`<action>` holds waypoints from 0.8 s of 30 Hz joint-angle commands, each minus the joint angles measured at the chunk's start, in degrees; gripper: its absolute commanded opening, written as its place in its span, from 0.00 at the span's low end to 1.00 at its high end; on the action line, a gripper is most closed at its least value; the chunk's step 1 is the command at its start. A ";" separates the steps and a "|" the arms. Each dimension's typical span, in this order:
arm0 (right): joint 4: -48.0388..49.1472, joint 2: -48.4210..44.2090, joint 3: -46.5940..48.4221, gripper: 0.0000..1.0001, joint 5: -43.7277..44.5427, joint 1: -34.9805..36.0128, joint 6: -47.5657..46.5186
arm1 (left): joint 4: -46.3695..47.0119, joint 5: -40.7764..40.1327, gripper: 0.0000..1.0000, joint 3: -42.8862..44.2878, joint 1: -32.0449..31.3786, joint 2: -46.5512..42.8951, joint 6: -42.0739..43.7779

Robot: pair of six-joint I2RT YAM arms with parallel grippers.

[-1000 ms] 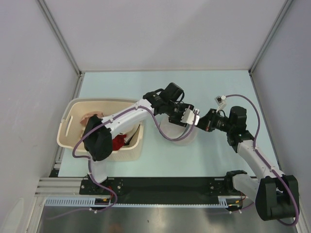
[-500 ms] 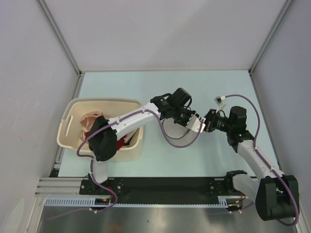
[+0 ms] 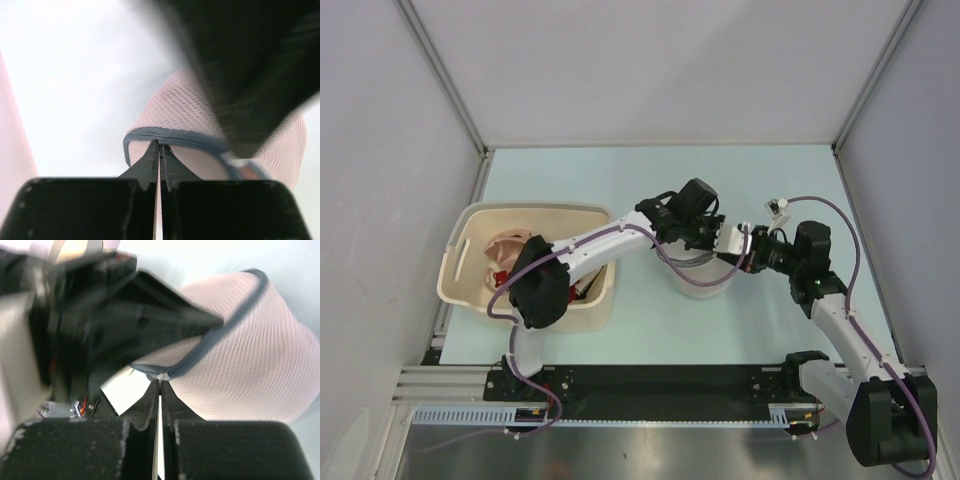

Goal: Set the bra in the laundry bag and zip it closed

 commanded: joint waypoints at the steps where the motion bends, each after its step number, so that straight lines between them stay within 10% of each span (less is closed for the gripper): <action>1: -1.45 -3.23 1.43 0.00 -1.09 0.40 -0.68 | 8.69 -7.34 0.00 2.25 5.19 -0.11 -17.72; 13: -8.57 -8.42 0.11 0.00 5.75 0.40 0.02 | 12.31 -16.49 0.00 -5.48 14.86 -8.72 -58.58; 24: -11.83 -22.47 -8.33 0.00 17.54 0.22 8.99 | 18.89 -19.04 0.00 -31.22 20.06 -24.09 -98.15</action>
